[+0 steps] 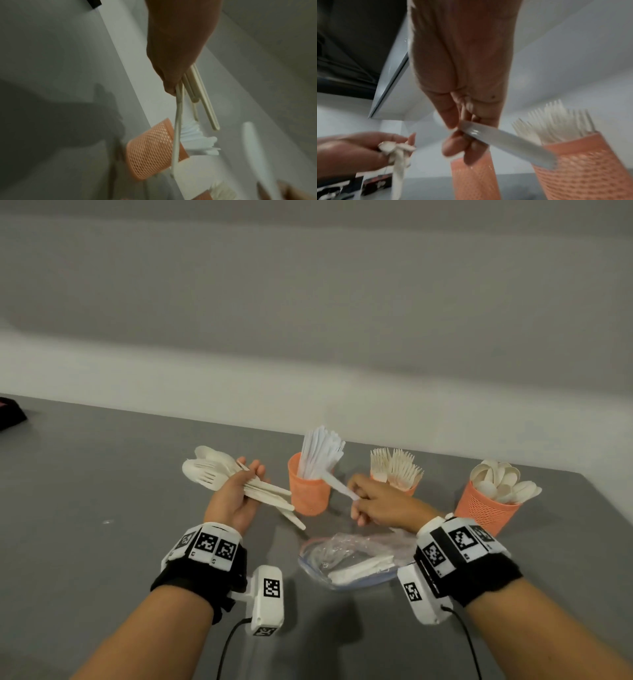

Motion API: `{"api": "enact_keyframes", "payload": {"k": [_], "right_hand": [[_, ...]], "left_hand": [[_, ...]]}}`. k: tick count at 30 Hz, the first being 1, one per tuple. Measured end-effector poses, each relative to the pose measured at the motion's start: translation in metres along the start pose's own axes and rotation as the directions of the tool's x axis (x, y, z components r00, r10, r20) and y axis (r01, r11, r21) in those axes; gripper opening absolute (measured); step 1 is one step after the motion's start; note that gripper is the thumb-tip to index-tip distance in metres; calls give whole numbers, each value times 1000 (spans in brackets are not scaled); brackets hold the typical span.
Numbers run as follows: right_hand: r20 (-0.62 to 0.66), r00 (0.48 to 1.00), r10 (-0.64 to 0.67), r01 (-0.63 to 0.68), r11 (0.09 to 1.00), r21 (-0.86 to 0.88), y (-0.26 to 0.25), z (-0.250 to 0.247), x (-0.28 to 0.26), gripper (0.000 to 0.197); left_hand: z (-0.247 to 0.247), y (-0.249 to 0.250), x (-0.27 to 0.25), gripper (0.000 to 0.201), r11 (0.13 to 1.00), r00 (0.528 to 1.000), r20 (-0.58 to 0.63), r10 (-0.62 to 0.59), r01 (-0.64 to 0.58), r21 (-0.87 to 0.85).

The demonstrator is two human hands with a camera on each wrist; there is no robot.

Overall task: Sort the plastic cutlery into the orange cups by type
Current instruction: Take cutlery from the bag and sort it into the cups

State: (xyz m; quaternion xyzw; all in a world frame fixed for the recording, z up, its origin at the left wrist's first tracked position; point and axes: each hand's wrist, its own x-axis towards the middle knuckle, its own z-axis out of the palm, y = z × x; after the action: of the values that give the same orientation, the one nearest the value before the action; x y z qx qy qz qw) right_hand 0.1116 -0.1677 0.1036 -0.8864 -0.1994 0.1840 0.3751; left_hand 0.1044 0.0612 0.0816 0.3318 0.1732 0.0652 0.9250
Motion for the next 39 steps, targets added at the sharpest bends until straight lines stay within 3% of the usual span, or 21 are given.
{"api": "enact_keyframes", "payload": {"k": [2,5,7,10,13,15,19,21,23,24,25,26,28,29,31,34,36,39], "right_hand": [[-217,974,-65,114,969,219,-14,-5,17,12],[-482,869,-115,355,823,443,-39,-10,48,14],[-576,812,-95,426,771,474,-47,-10,68,19],[-599,800,-2,367,792,488,-43,-6,98,12],[-669,741,50,272,889,367,-28,0,119,7],[-712,702,-27,238,951,198,-22,4,122,12],[-659,733,-169,133,986,-104,-18,7,123,18],[-657,696,-291,180,956,-233,-26,8,114,18],[-658,652,-377,295,926,-237,-39,8,97,17],[-644,663,-382,354,918,-179,-45,12,85,15],[-613,705,-356,381,920,-96,-49,16,74,11],[-545,786,-291,340,940,-11,-53,23,64,8],[-335,937,-103,136,988,76,-51,36,51,14],[-236,972,-19,51,990,130,-47,42,49,24],[-111,991,76,-36,944,329,-41,49,41,34],[-37,996,77,-45,841,539,-31,47,25,32],[-27,995,100,-74,875,478,-22,41,12,32],[-15,983,185,-179,967,183,-8,24,-7,37]], "left_hand": [[-6,3,0,27,998,999,42,-22,20,63],[-7,2,-3,29,980,989,119,-84,61,190],[-7,3,-5,29,968,980,163,-112,71,242],[-9,6,-8,29,965,962,230,-147,88,248],[-11,11,-10,30,963,935,299,-189,116,244],[-11,13,-10,27,956,920,326,-217,132,263],[-8,12,-9,24,946,905,336,-262,172,273],[-6,11,-8,26,954,902,344,-260,186,234],[-3,9,-7,32,966,903,359,-238,183,181],[-2,7,-6,35,972,900,373,-225,180,151],[0,5,-6,38,976,897,389,-211,176,124],[3,3,-6,42,980,893,404,-199,172,102],[8,-4,-7,47,985,891,419,-171,156,72],[10,-8,-7,48,987,895,416,-160,146,66],[15,-15,-9,48,990,905,400,-143,127,66],[25,-24,-13,32,989,913,381,-147,130,71],[30,-32,-14,21,986,921,351,-167,161,48],[34,-42,-10,25,980,932,308,-190,199,1]]}}
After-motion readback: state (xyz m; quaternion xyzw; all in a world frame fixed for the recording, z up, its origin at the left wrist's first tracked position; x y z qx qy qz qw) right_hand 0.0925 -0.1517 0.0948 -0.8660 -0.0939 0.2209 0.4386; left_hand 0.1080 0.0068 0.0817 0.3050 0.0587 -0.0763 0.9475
